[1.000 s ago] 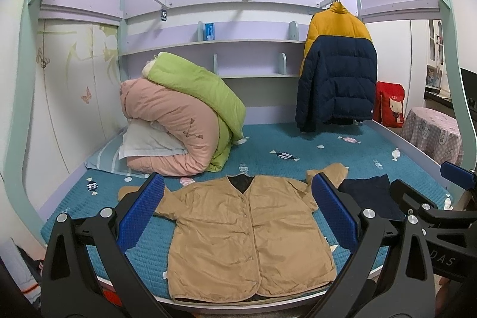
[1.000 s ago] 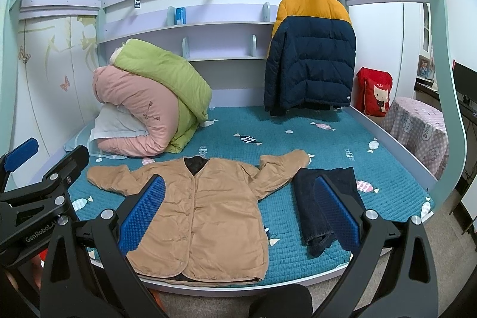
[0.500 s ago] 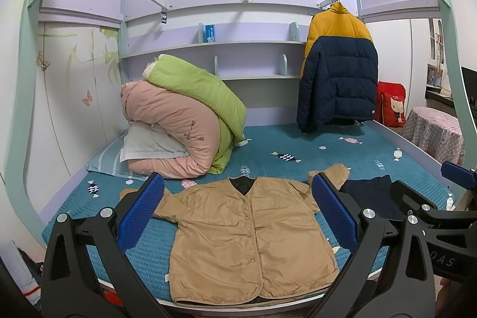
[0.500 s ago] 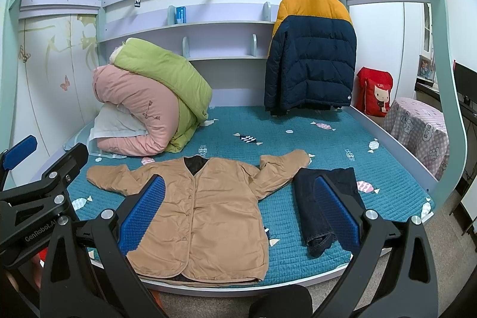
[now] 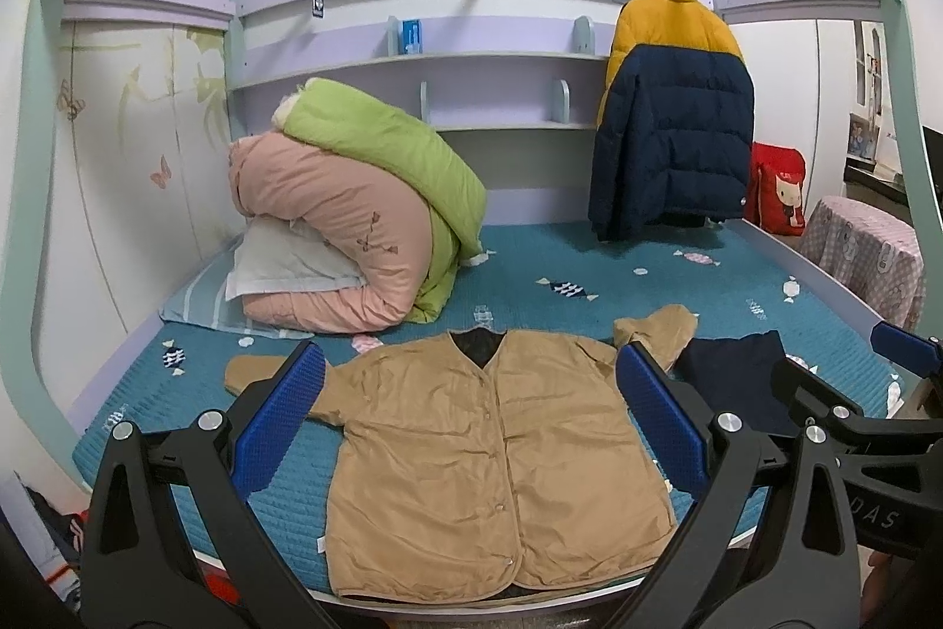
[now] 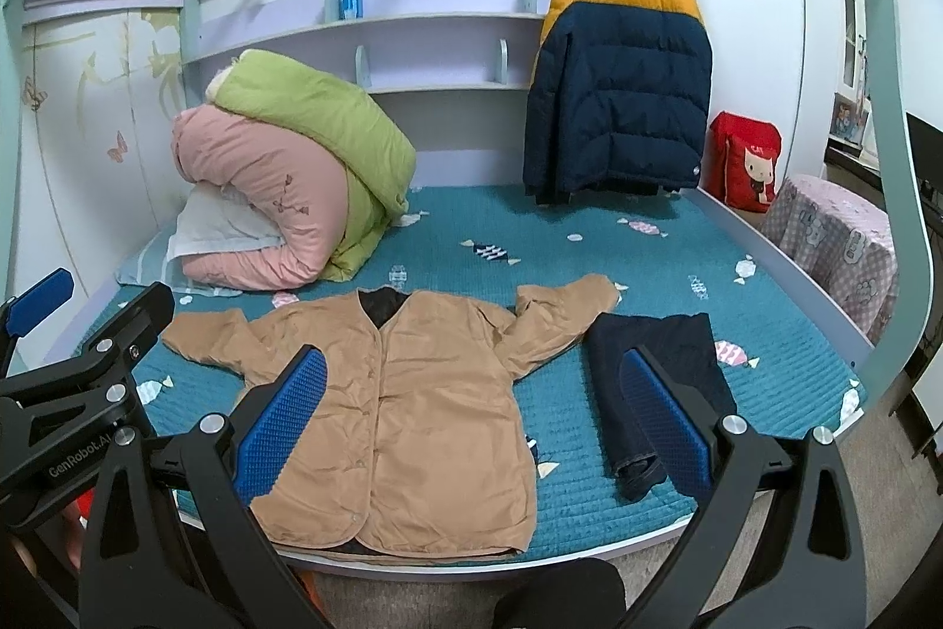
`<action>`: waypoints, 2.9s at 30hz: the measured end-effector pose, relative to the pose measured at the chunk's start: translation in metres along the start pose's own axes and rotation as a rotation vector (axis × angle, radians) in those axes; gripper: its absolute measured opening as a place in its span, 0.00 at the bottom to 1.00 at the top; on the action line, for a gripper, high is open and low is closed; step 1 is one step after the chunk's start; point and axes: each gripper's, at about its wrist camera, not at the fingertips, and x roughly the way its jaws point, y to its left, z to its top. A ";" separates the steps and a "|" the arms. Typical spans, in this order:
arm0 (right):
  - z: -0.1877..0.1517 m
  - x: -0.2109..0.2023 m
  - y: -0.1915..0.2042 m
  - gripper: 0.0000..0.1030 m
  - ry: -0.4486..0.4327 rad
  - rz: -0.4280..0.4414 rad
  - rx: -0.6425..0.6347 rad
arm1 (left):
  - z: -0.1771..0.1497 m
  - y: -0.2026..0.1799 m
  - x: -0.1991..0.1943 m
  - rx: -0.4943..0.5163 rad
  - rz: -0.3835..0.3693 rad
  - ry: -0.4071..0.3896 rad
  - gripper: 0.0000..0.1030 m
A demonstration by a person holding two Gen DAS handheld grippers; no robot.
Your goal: Fold large clothes
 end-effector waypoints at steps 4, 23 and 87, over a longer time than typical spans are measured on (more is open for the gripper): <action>0.000 0.025 0.003 0.93 0.037 0.009 -0.007 | -0.003 0.005 0.022 0.003 0.000 0.006 0.96; -0.022 0.202 0.069 0.93 0.243 0.113 -0.046 | -0.064 0.104 0.218 -0.118 -0.027 0.269 0.96; -0.066 0.485 0.148 0.16 0.485 0.495 0.200 | -0.036 0.226 0.419 -0.338 -0.289 0.164 0.06</action>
